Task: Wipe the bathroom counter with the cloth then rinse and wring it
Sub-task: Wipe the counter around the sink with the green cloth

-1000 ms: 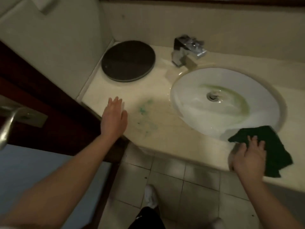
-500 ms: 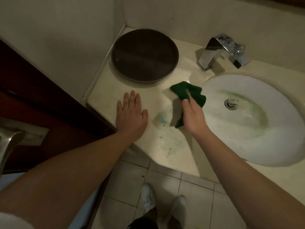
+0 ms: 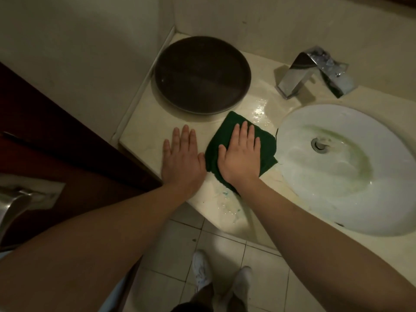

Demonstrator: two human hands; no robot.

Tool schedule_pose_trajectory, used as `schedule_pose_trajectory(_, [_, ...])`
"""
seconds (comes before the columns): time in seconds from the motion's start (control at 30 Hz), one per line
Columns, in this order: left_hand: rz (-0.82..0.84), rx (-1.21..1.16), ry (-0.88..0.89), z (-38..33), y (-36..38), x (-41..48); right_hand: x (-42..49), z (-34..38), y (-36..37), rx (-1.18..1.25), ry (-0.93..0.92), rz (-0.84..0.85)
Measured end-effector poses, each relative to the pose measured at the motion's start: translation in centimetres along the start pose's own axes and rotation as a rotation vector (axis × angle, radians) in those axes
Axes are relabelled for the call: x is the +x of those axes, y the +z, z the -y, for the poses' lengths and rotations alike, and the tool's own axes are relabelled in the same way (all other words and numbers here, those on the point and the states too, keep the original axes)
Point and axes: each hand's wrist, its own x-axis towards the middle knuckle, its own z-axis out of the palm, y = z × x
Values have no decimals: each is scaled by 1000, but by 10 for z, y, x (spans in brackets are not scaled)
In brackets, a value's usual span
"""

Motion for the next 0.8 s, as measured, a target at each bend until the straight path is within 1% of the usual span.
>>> schedule_pose_trajectory(0.1, [7, -17, 17, 2, -1, -1, -3, 4, 1, 5, 18, -2])
schedule_pose_trajectory(0.2, [3, -56, 20, 4, -3, 0, -16, 9, 4, -6, -42, -24])
schedule_pose_trajectory(0.33, [-6, -62, 18, 4, -3, 2, -43, 1, 7, -58, -244, -19])
schedule_pose_trajectory(0.5, [-25, -58, 19, 3, -2, 1, -67, -36, 4, -161, -583, 92])
schedule_pose_trajectory(0.53, [-26, -58, 18, 4, -2, 0, -71, -49, 0, -183, -632, 113])
schedule_pose_trajectory(0.57, [-27, -55, 20, 4, -1, -1, -74, -63, -3, -200, -644, 127])
schedule_pose_trajectory(0.63, [-29, -46, 23, 3, -1, -1, -79, -89, -10, -219, -569, 133])
schedule_pose_trajectory(0.7, [-29, -39, 9, 1, -2, -2, -81, -99, -10, -213, -440, 98])
schedule_pose_trajectory(0.8, [-36, -23, 2, 1, -4, -2, -72, -77, -4, -133, -168, -4])
